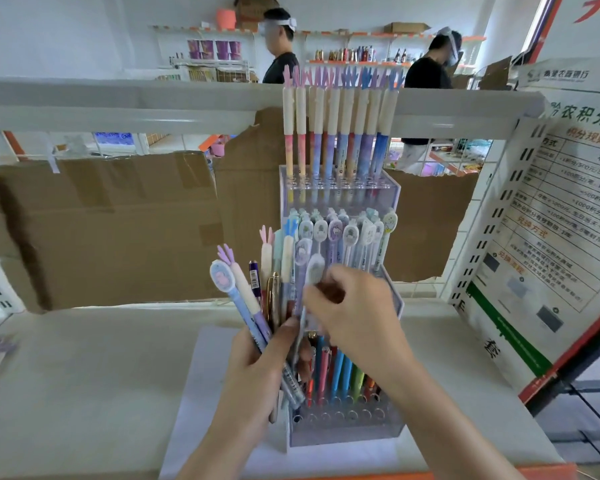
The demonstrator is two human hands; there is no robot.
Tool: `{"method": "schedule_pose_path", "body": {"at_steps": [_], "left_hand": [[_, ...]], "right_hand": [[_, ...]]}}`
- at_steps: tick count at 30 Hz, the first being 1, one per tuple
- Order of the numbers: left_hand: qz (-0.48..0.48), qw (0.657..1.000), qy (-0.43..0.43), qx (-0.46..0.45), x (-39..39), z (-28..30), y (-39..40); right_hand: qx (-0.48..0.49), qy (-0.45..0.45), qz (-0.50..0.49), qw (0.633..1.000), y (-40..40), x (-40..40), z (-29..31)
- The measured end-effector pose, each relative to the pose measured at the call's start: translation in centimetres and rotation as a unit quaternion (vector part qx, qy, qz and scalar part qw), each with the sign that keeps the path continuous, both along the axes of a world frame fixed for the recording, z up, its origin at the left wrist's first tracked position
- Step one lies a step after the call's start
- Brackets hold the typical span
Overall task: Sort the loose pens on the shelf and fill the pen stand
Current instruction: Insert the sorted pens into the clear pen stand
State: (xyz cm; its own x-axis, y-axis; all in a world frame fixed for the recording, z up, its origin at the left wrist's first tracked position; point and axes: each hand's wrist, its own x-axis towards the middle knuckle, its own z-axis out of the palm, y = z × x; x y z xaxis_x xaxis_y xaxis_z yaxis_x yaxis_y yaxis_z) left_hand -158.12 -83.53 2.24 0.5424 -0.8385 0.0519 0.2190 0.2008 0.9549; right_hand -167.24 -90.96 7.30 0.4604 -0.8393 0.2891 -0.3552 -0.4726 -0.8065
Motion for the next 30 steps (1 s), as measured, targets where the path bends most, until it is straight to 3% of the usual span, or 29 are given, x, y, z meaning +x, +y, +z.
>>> {"method": "schedule_pose_path", "body": {"at_steps": [4,8,11,14,16,18,23,27,30], "left_hand": [[-0.005,1.0,0.019,-0.007,0.2,0.3,0.2],[-0.001,0.999,0.018,-0.034,0.3,0.7,0.0],[0.002,1.0,0.006,-0.028,0.5,0.7,-0.3],[0.004,0.999,0.02,-0.026,0.9,0.7,-0.3],[0.007,0.998,0.052,-0.038,1.1,0.8,-0.4],[0.007,0.996,0.069,-0.047,1.0,0.9,-0.5],[-0.005,0.999,0.014,-0.034,0.9,1.0,-0.7],[-0.003,0.999,0.032,-0.038,0.7,1.2,-0.7],[-0.002,0.999,0.03,-0.042,0.7,1.2,-0.7]], "right_hand": [[0.007,-0.14,-0.022,0.99,-0.6,-0.7,0.7],[0.058,-0.076,0.059,0.994,-0.3,-1.2,-0.1],[0.076,-0.128,0.067,0.987,-0.9,-2.3,0.3],[-0.058,-0.174,-0.043,0.982,-3.0,-4.6,2.0],[-0.179,-0.12,-0.109,0.97,-4.7,-5.8,2.3],[-0.209,-0.061,-0.135,0.967,-6.3,-6.1,1.5],[-0.155,-0.014,-0.133,0.979,-8.9,-5.5,-0.4],[-0.077,0.036,-0.098,0.992,-9.9,-4.8,-1.6],[-0.102,0.084,-0.106,0.986,-10.3,-4.8,-2.3]]}}
